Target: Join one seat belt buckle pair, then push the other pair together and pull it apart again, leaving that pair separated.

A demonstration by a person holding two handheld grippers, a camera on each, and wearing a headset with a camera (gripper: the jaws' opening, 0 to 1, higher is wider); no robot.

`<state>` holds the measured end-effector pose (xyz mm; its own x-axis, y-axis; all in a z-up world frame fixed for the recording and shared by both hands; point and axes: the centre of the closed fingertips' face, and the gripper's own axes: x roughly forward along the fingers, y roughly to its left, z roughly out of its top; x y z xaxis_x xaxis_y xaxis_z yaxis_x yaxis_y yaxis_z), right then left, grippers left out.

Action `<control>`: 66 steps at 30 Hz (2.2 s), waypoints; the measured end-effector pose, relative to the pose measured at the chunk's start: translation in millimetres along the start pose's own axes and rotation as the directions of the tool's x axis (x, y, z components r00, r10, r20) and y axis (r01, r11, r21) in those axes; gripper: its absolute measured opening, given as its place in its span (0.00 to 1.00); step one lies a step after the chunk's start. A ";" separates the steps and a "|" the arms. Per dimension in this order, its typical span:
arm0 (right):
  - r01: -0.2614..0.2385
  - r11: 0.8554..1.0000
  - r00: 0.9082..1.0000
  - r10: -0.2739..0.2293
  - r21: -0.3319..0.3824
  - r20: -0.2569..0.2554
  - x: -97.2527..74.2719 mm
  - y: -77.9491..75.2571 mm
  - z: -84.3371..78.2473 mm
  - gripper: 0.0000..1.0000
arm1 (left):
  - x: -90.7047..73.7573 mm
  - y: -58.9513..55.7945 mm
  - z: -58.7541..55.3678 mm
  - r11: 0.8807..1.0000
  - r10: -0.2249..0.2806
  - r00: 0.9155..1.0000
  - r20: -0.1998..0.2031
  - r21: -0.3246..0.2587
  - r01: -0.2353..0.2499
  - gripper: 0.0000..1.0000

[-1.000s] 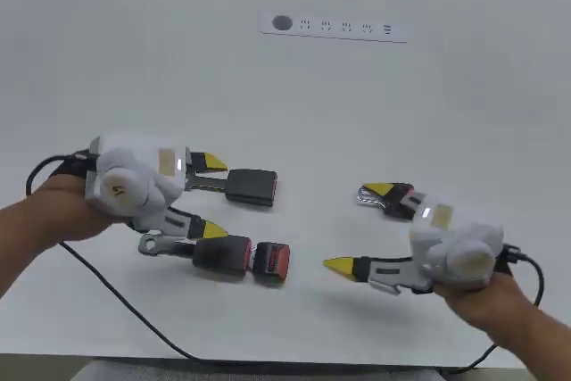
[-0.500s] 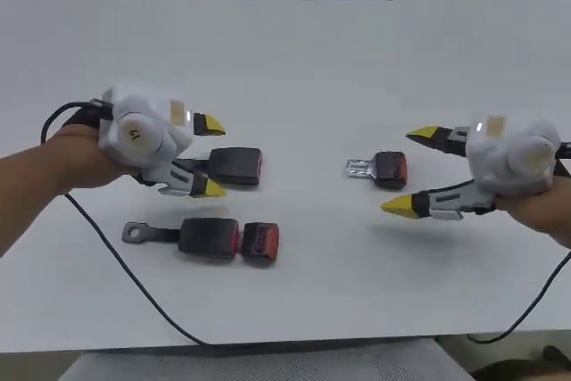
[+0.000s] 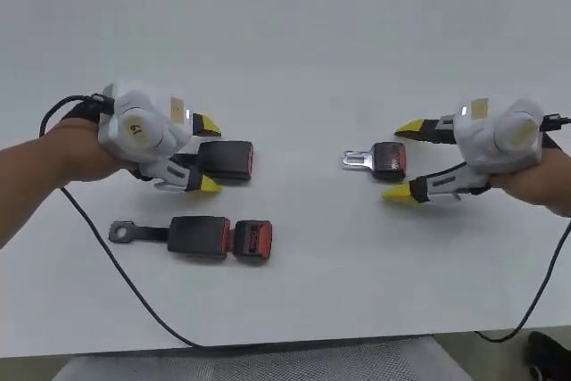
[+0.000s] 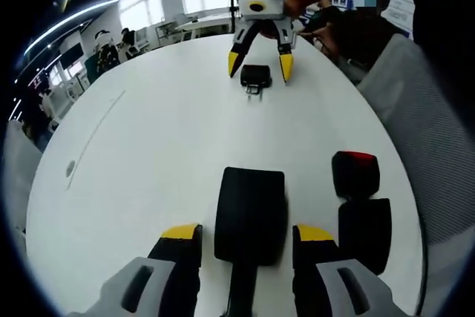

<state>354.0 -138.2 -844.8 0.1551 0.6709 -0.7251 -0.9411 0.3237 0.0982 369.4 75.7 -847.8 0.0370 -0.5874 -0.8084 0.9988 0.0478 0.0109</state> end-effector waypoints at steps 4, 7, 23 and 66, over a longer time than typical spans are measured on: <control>-0.014 0.998 1.000 0.013 -0.062 -0.015 -0.8 3.1 -3.7 0.61 | -0.3 -3.6 -0.9 1.000 -0.025 1.000 0.011 -0.009 0.025 0.48; -0.015 0.997 1.000 0.014 -0.081 -0.012 0.4 2.2 -2.7 0.55 | -0.7 -4.8 -0.3 1.000 -0.026 0.999 0.021 -0.005 0.026 0.46; 0.020 0.999 0.997 -0.016 -0.049 0.080 2.3 -6.3 2.6 0.36 | -0.6 -4.2 0.1 0.999 -0.019 1.000 0.023 -0.028 0.020 0.35; -0.045 0.990 0.999 0.045 -0.132 -0.007 37.0 11.9 35.3 0.35 | -0.5 -3.3 -1.9 0.999 -0.024 1.000 -0.016 -0.045 0.023 0.35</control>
<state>359.2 -86.0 -846.3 0.1108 0.6802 -0.7246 -0.9785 0.2022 0.0402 366.0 77.3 -848.6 0.0128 -0.5753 -0.8179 0.9969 0.0705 -0.0340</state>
